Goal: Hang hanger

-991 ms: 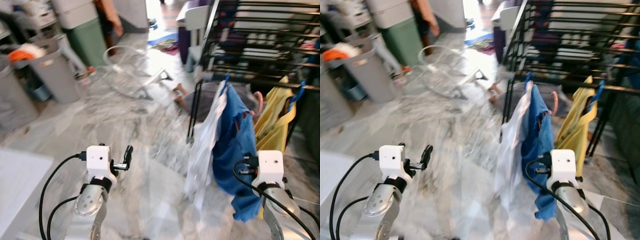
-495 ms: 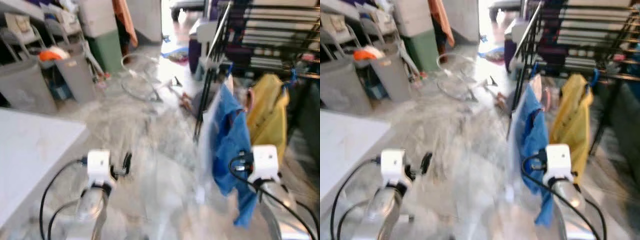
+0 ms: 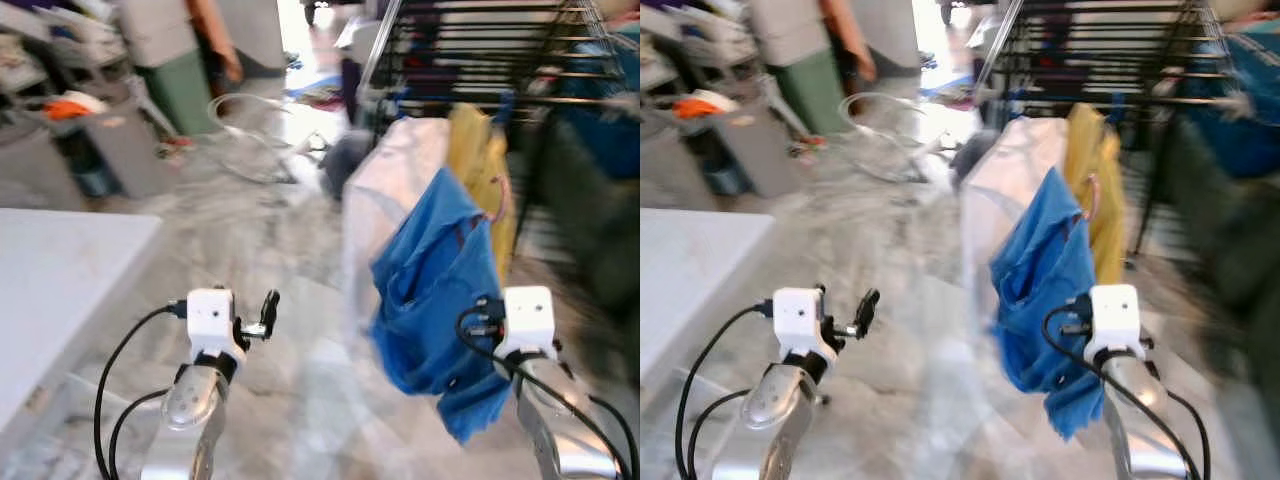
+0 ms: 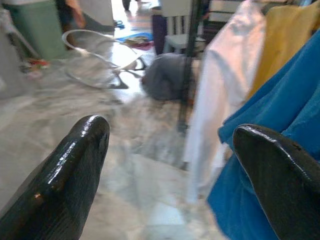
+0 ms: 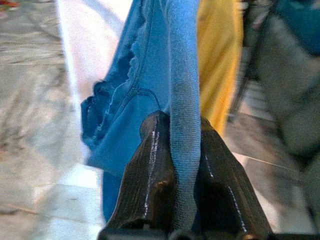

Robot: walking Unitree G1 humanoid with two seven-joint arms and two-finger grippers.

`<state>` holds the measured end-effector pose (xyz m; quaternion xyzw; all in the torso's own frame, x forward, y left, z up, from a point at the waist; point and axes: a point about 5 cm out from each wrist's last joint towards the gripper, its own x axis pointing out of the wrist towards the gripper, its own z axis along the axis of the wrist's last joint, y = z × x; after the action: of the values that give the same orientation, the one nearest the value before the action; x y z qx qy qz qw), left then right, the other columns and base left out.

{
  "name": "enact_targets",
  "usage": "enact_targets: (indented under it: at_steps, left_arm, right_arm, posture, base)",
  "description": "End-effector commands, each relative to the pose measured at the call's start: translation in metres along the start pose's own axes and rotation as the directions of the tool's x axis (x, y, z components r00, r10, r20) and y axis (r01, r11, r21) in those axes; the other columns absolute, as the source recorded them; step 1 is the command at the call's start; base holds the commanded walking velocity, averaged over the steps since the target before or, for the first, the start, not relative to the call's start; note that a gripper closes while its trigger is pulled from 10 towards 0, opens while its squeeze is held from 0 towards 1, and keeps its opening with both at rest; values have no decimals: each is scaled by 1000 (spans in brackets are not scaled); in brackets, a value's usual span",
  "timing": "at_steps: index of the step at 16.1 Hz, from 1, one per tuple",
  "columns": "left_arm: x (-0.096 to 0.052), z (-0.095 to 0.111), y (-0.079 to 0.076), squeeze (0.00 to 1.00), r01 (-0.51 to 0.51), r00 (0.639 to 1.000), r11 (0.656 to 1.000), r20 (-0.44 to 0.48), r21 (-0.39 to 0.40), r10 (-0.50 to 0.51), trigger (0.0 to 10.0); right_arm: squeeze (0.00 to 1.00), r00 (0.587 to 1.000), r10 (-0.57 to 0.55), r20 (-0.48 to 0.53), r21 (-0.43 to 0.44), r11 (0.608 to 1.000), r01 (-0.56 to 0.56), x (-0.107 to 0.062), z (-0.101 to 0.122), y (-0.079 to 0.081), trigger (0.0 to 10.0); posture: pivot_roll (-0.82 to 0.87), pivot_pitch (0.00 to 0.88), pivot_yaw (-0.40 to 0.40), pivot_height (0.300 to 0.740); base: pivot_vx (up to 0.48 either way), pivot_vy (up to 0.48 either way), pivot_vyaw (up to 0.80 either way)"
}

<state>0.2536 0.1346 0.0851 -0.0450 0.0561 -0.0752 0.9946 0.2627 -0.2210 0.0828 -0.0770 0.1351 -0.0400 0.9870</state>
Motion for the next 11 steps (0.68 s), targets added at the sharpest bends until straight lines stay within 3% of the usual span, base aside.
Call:
enact_targets:
  at_steps: [1,3,8,11]
  left_arm:
    - [-2,5,9,0,-29,1000,999,12,16,29,10000]
    - [-3,5,7,0,-24,1000,1000,17,8,24,10000]
    - [-3,7,7,0,-31,999,1000,21,0,31,10000]
    - [-3,6,7,0,-30,999,1000,18,0,30,10000]
  right_arm:
    - [0,998,24,65,8,1000,-25,4,17,6,10000]
    - [0,997,37,67,9,999,-37,4,18,9,10000]
    - [0,995,68,74,1,998,-68,4,21,14,10000]
    - [0,994,78,72,0,997,-78,3,20,15,10000]
  posture:
    - [-121,0,75,740]
    - [-120,0,75,740]
    - [-120,0,73,740]
    - [-120,0,74,740]
  base:
    - [0,0,0]
    - [0,-133,0]
    - [0,-368,0]
    - [0,-389,800]
